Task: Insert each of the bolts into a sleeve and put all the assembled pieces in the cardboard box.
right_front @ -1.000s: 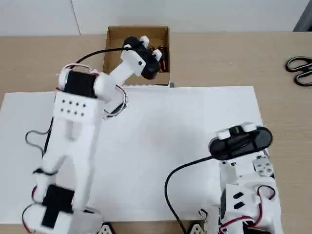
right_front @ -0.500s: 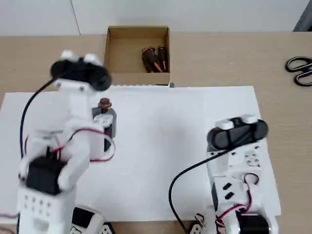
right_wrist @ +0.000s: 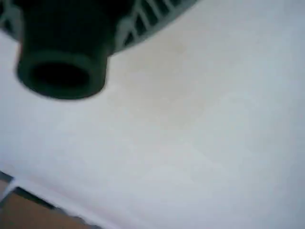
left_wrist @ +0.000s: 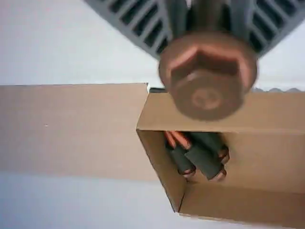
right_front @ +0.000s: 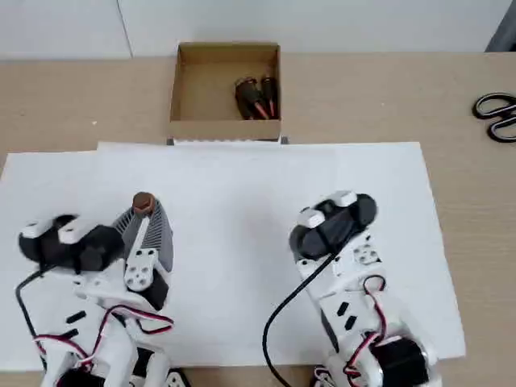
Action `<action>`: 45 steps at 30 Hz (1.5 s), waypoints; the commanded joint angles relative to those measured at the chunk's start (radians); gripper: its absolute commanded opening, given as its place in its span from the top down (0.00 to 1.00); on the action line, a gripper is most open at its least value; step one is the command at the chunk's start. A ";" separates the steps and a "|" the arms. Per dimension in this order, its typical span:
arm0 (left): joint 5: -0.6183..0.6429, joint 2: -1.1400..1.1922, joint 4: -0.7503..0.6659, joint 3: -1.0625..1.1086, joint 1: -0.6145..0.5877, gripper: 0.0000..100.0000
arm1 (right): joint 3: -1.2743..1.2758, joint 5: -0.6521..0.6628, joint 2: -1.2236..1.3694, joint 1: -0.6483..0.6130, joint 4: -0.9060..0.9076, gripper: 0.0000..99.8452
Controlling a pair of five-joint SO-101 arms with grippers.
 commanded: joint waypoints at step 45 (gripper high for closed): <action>0.215 -0.012 -0.101 0.143 0.221 1.00 | 0.341 0.000 -0.007 -0.469 -0.567 1.00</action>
